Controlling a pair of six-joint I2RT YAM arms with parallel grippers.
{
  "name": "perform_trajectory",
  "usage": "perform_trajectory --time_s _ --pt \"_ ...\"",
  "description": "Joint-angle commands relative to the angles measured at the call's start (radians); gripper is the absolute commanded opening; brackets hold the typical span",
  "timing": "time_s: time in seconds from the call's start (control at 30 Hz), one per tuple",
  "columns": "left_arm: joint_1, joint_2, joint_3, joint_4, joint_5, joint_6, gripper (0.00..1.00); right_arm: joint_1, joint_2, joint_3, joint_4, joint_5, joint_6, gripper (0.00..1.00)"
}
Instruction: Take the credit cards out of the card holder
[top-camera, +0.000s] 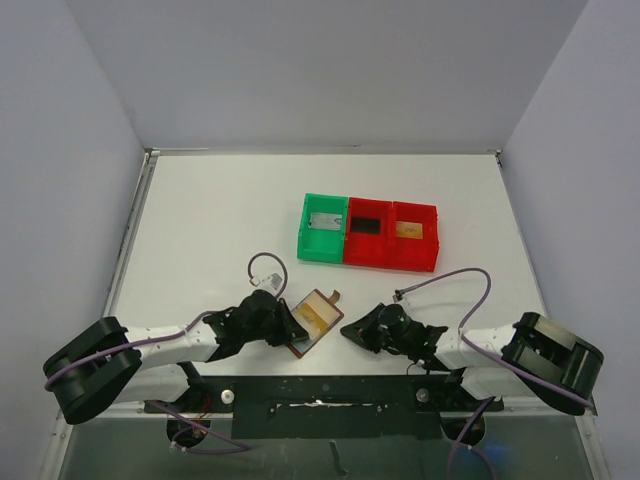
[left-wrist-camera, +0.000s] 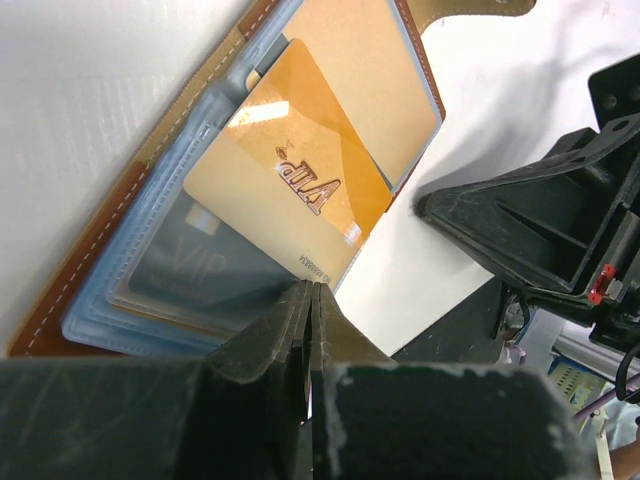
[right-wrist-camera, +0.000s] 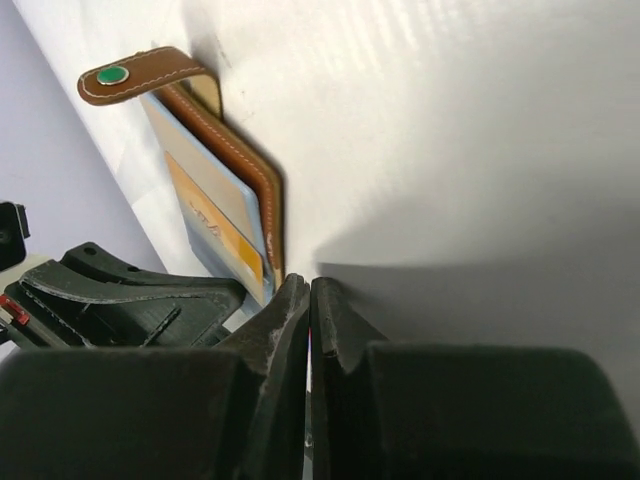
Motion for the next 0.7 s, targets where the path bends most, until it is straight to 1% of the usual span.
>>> perform_trajectory --time_s 0.0,0.07,0.13,0.17,0.23,0.27,0.33,0.43,0.53,0.57,0.6,0.67 --pt "-0.007 -0.009 -0.045 -0.123 -0.039 0.026 0.0 -0.002 -0.09 -0.018 -0.091 0.078 -0.022 0.02" --pt "-0.007 -0.014 -0.05 -0.115 -0.034 0.029 0.0 -0.003 -0.103 0.017 -0.104 0.072 -0.071 0.12" --pt "-0.007 -0.015 -0.049 -0.111 -0.031 0.032 0.0 -0.003 -0.103 0.076 -0.122 0.066 -0.162 0.21" --pt "-0.007 -0.015 -0.049 -0.11 -0.029 0.034 0.0 0.001 -0.1 0.119 -0.157 0.067 -0.203 0.25" --pt "-0.007 -0.016 -0.044 -0.117 -0.028 0.041 0.0 0.007 -0.09 0.212 -0.285 0.084 -0.303 0.33" --pt "-0.007 -0.018 -0.04 -0.126 -0.029 0.044 0.0 0.01 -0.086 0.257 -0.348 0.105 -0.342 0.39" --pt "-0.007 -0.038 -0.034 -0.144 -0.032 0.046 0.0 0.011 -0.076 0.326 -0.401 0.113 -0.443 0.5" --pt "-0.007 -0.093 -0.01 -0.177 -0.044 0.052 0.01 -0.008 -0.04 0.396 -0.474 0.084 -0.521 0.53" --pt "0.0 -0.165 0.047 -0.275 -0.07 0.089 0.14 -0.011 -0.001 0.434 -0.512 0.04 -0.519 0.55" --pt "0.007 -0.189 0.07 -0.31 -0.08 0.107 0.22 -0.005 0.005 0.429 -0.506 0.024 -0.506 0.55" --pt "0.02 -0.212 0.091 -0.338 -0.089 0.132 0.29 -0.002 0.005 0.419 -0.489 0.01 -0.491 0.55" --pt "0.083 -0.241 0.129 -0.372 -0.076 0.191 0.37 0.004 0.0 0.396 -0.448 -0.012 -0.461 0.56"
